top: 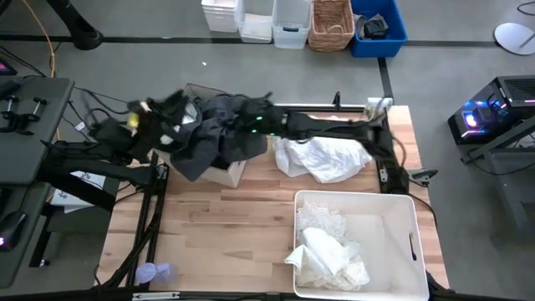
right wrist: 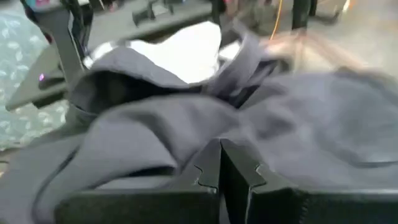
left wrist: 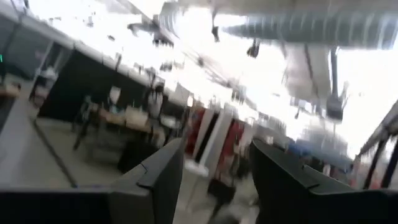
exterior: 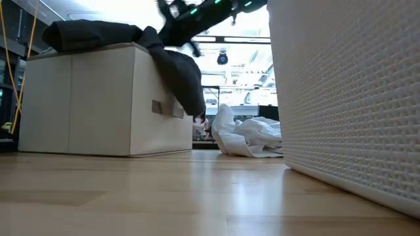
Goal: Sort clothes
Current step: Put the black shorts into the laundry organizer
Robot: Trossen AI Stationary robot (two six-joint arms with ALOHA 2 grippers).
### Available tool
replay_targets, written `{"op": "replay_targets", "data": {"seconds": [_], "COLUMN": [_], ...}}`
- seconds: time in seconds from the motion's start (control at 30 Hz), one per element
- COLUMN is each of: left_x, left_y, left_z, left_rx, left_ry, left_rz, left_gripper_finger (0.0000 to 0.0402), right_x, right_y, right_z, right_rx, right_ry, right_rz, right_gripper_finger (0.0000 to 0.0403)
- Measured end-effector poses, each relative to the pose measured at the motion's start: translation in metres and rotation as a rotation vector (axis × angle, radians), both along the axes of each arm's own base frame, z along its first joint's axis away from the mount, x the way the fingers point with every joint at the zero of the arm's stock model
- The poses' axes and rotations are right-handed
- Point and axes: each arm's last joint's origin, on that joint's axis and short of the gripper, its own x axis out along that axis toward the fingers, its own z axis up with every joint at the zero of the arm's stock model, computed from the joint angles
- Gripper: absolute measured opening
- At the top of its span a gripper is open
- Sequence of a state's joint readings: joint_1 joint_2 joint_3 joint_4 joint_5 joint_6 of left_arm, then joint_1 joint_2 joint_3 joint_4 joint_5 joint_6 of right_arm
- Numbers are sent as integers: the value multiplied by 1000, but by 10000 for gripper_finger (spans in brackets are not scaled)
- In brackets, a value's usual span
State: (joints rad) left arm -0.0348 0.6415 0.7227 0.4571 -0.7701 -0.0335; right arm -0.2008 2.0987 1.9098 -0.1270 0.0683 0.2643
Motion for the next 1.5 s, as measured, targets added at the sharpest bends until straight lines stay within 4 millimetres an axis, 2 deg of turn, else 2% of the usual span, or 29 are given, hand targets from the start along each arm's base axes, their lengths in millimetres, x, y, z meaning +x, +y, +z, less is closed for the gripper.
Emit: {"op": "replay_targets", "data": {"seconds": [0.07, 0.13, 0.2, 0.27, 0.43, 0.6, 0.83, 0.93, 1.0, 1.17, 1.3, 1.4, 1.5], "left_x": [-8, -17, -25, -29, -30, -23, -10, -2, 4, 12, 14, 14, 14], "left_y": [0, 0, 1, 1, 3, 4, 2, 1, 0, -1, -1, -1, -1], "left_z": [7, 12, 14, 13, -5, -29, -58, -66, -68, -71, -71, -71, -71], "left_rx": [35, 53, 54, 44, -76, -254, -456, -488, -493, -497, -497, -481, -468], "left_ry": [-55, -98, -115, -92, 70, 132, 218, 272, 300, 324, 317, 334, 346], "left_rz": [21, 33, 36, 44, 131, 106, 18, -9, -28, -51, -54, -52, -50], "left_gripper_finger": [172, 172, 172, 172, 172, 172, 172, 172, 172, 172, 172, 172, 172], "right_x": [17, 31, 41, 43, 29, 18, -23, -32, -33, -27, -33, -39, -40], "right_y": [-2, -4, -5, -5, -8, -4, 4, 5, 5, 8, 12, 14, 15], "right_z": [-8, -8, -10, -23, -50, -78, -66, -75, -89, -132, -163, -176, -177], "right_rx": [44, 77, 106, 139, 332, 338, 252, 271, 311, 433, 518, 582, 597], "right_ry": [43, 71, 137, 163, 311, 562, 922, 1038, 1057, 978, 971, 984, 992], "right_rz": [16, 44, 74, 98, 64, 57, 58, 73, 78, 62, 31, 30, 45], "right_gripper_finger": [0, 0, 0, 0, 0, 0, 0, 0, 0, 0, 0, 0, 0]}}
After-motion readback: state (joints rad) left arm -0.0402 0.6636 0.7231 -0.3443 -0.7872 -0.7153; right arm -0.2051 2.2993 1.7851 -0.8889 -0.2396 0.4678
